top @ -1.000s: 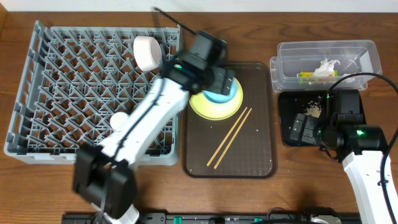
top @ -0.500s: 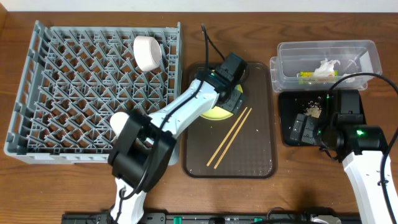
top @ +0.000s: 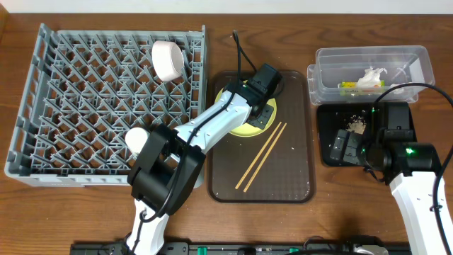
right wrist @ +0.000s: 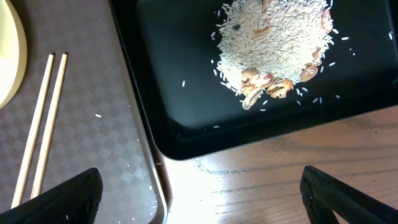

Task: Sort waste into correct bins and load items into the dishwasher rack
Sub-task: 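Grasp the light-blue bowl off the yellow plate with left gripper, then carry the blue bowl into the rack center and lower it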

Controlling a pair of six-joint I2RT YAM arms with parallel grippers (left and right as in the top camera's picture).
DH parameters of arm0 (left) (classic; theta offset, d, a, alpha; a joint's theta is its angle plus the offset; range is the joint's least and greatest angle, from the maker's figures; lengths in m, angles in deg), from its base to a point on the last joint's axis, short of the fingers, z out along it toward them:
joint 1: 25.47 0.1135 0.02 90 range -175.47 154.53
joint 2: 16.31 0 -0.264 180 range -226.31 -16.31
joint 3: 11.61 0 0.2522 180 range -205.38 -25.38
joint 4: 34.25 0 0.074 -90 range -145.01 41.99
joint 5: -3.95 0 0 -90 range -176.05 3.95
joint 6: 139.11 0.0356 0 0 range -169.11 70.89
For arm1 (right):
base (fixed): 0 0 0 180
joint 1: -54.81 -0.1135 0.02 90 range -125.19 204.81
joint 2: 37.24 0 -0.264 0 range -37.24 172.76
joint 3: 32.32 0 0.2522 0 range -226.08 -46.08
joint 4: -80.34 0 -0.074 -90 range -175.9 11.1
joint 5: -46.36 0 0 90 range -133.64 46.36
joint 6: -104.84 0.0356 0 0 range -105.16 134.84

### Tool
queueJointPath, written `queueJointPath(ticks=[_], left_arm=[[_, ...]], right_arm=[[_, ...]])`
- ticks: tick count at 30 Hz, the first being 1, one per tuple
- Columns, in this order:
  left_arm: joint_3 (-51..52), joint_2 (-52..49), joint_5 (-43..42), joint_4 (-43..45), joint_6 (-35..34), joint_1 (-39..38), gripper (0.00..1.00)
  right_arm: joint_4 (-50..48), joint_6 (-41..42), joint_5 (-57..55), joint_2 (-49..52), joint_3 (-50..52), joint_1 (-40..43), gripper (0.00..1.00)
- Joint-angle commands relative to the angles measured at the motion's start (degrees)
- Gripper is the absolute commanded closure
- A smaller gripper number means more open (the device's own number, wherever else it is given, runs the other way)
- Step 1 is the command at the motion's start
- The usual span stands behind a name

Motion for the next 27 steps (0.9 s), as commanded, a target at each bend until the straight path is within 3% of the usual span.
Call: queueJointPath(ticks=[1, 8, 17, 27], left_arm=[[-0.2, -0.2, 0.7, -0.5, 0.0, -0.2, 0.94], [-1.5, 5.7, 0.3, -4.4, 0.0, -0.2, 0.94], [-1.6, 21.0, -1.4, -10.6, -0.4, 4.3, 0.94], [-0.7, 25.2, -41.8, -13.6, -0.3, 27.2, 0.94]], right_arm=[[0.1, -0.1, -0.2, -0.1, -0.3, 0.9, 0.01], [0.0, -0.1, -0.2, -0.1, -0.3, 0.9, 0.01], [0.0, -0.3, -0.2, -0.1, -0.3, 0.9, 0.01], [0.1, -0.3, -0.2, -0.1, -0.3, 0.9, 0.01]])
